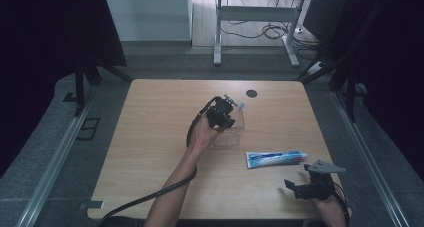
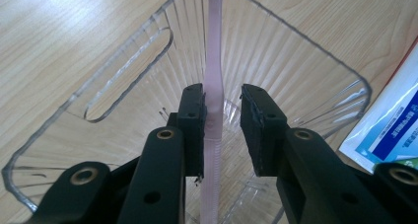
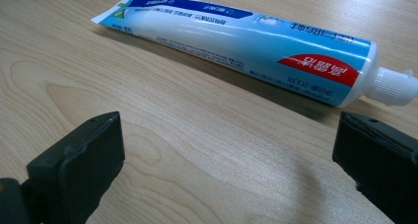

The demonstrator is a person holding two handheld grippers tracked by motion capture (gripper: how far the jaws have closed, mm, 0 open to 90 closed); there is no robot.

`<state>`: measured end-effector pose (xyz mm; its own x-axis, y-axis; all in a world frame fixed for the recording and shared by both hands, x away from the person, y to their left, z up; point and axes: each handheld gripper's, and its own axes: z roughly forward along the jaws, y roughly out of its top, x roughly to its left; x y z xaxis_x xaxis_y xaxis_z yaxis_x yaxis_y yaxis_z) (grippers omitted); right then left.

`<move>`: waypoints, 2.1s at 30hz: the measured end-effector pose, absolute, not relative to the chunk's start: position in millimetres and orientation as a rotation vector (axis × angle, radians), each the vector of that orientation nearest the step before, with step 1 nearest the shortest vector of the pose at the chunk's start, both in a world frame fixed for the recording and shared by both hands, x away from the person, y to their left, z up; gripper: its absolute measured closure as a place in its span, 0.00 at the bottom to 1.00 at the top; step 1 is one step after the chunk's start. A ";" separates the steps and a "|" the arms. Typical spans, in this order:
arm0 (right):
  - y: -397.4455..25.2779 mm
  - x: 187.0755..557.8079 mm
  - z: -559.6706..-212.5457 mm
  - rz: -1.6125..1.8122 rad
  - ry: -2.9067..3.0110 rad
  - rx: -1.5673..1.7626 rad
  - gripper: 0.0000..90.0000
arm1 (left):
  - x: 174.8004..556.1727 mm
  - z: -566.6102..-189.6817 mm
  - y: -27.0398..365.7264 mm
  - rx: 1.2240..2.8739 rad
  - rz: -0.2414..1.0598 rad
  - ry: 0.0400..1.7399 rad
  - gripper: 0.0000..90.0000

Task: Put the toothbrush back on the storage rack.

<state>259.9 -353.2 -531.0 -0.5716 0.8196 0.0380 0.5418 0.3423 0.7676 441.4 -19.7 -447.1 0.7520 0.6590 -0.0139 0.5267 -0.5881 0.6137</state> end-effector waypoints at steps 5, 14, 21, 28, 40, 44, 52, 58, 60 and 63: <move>-353.3 259.8 -530.8 1.085 2.257 1.202 0.00 | 439.4 -442.7 -18.4 2.330 0.289 0.881 0.77; -352.9 259.6 -530.7 1.084 2.259 1.201 0.00 | 435.0 -433.3 -16.7 2.307 0.298 0.866 0.74; -352.6 259.6 -530.8 1.083 2.261 1.197 0.00 | 431.7 -426.1 -14.2 2.299 0.309 0.847 0.71; -352.7 259.4 -530.3 1.084 2.257 1.194 0.00 | 427.0 -421.2 -9.4 2.281 0.319 0.836 0.67; -352.1 259.3 -530.3 1.082 2.258 1.191 0.00 | 418.4 -414.0 2.7 2.249 0.328 0.823 0.60; -352.0 259.3 -530.4 1.080 2.259 1.191 0.00 | 416.2 -413.6 7.0 2.248 0.333 0.809 0.58; -351.8 259.3 -530.5 1.079 2.261 1.190 0.00 | 410.4 -413.5 15.0 2.233 0.341 0.802 0.55; -351.8 259.2 -530.4 1.079 2.260 1.190 0.00 | 405.1 -413.4 21.7 2.220 0.342 0.798 0.53; -351.7 259.2 -530.4 1.077 2.260 1.190 0.00 | 403.0 -413.8 23.6 2.221 0.345 0.794 0.52; -351.4 259.1 -530.4 1.076 2.261 1.190 0.00 | 400.0 -414.9 27.2 2.217 0.345 0.791 0.51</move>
<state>259.1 -351.4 -530.4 -0.5767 0.8165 0.0276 0.5362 0.3528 0.7669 400.0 27.2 -414.9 0.7733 0.6340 0.0036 0.4334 -0.5328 0.7269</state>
